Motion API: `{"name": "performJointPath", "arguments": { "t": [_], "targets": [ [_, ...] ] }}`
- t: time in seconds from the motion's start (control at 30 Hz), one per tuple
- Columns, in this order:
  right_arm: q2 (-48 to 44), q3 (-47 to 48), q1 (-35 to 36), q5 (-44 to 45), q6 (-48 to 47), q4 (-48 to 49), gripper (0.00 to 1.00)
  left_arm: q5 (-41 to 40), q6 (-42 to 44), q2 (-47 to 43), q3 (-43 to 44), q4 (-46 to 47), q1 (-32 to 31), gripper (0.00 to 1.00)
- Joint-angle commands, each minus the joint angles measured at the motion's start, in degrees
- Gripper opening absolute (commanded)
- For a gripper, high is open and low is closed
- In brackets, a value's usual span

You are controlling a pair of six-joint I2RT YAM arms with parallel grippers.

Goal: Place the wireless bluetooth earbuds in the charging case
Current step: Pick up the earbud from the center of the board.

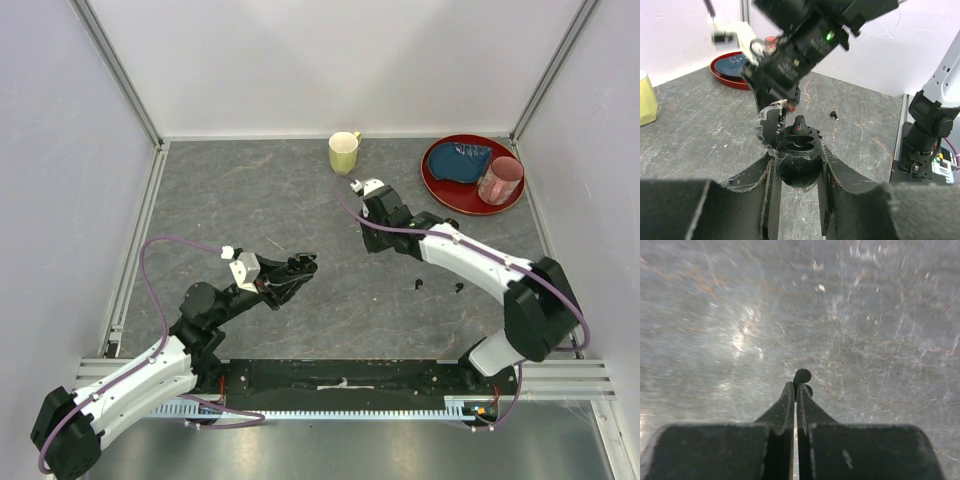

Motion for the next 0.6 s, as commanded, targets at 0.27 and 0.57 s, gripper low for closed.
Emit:
{"name": "performJointPath", "arguments": {
  "t": [0.27, 0.57],
  "targets": [
    [-15.33, 9.20, -5.04, -17.03, -2.99, -3.93, 0.00, 2.27, 2.79, -0.60, 0.66, 1.48, 0.01, 0.02],
    [-22.45, 17.55, -9.35, -38.99, -6.16, -7.10, 0.00, 3.67, 3.50, -1.13, 0.75, 0.87, -0.08, 0.02]
  ]
}}
